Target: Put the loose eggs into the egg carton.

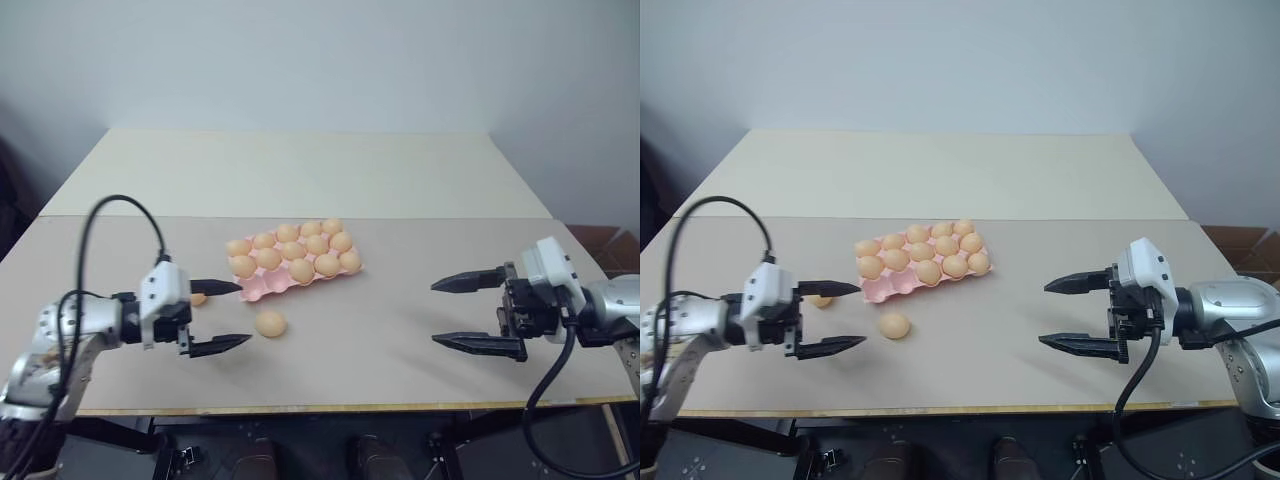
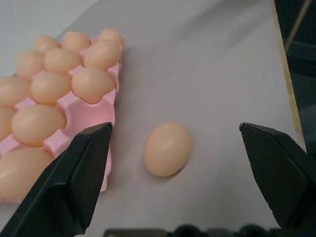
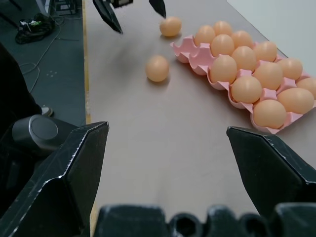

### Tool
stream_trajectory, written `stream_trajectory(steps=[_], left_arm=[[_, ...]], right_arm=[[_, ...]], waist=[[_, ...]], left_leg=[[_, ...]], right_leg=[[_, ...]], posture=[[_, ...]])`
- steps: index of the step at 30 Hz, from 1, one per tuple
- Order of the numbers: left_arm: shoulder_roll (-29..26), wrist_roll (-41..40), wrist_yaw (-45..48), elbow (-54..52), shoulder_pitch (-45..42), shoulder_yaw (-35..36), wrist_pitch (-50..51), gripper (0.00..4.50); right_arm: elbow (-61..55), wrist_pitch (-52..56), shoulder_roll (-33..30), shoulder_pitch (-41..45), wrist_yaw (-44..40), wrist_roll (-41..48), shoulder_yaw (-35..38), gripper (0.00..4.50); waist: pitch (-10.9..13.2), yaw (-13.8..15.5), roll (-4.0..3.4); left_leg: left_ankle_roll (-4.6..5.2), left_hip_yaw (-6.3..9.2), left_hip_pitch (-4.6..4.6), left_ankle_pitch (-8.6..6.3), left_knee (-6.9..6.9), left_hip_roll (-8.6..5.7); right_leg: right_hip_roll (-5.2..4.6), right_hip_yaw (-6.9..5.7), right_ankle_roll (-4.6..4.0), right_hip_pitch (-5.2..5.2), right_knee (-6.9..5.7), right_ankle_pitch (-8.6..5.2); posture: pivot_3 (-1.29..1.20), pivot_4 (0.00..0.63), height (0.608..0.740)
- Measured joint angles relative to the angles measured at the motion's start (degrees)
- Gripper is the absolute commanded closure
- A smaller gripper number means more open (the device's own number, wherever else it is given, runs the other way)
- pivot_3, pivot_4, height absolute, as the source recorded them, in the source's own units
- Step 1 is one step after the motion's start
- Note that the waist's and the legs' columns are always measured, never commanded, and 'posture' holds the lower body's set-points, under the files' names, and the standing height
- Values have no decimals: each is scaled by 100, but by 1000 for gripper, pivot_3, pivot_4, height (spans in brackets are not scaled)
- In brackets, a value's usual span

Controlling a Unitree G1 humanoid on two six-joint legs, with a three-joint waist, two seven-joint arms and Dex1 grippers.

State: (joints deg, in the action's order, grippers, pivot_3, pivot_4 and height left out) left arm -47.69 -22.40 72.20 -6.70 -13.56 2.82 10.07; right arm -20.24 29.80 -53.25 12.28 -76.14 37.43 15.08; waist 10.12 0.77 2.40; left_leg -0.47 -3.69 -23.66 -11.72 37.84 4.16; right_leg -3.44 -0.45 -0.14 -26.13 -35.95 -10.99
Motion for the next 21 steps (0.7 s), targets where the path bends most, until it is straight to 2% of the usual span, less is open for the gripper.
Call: stream_trajectory(steps=[6, 10, 13, 19, 21], left_arm=[[480, 691, 310, 932, -874, -1016, -588, 0], [599, 999, 382, 1282, -1128, -1325, -772, 0], [637, 1241, 360, 1455, -1205, -1447, -911, 607], [703, 1333, 345, 1593, -1222, -1491, -1025, 2527], [702, 1295, 361, 1568, -1216, -1469, -995, 2527]], right_arm=[[-114, 5, -1, -30, 152, 58, 27, 51], [-288, 22, -32, -180, 256, 203, 165, 51], [-331, 31, -37, -254, 332, 229, 216, 0], [-435, 45, -54, -337, 441, 350, 289, 0], [-434, 45, -67, -336, 485, 383, 308, 0]], waist=[[0, -7, 2], [-1, -11, 2], [-1, -10, 2], [-1, -10, 2], [-1, -10, 2]], left_leg=[[1, 3, -3, 1, 3, -3], [1, 7, -5, 1, 3, -3], [1, 8, -4, 1, 5, -5], [2, 10, -4, 1, 6, -6], [2, 10, -4, 1, 6, -6]], right_leg=[[1, 1, 28, 0, -4, 17], [2, 2, 31, 0, -5, 18], [1, 3, 33, 1, -6, 20], [1, 4, 34, 1, -8, 20], [1, 3, 34, 1, -8, 20]], posture=[[0, 150, 740], [0, 150, 740], [0, 150, 740], [0, 150, 740], [0, 150, 740]])
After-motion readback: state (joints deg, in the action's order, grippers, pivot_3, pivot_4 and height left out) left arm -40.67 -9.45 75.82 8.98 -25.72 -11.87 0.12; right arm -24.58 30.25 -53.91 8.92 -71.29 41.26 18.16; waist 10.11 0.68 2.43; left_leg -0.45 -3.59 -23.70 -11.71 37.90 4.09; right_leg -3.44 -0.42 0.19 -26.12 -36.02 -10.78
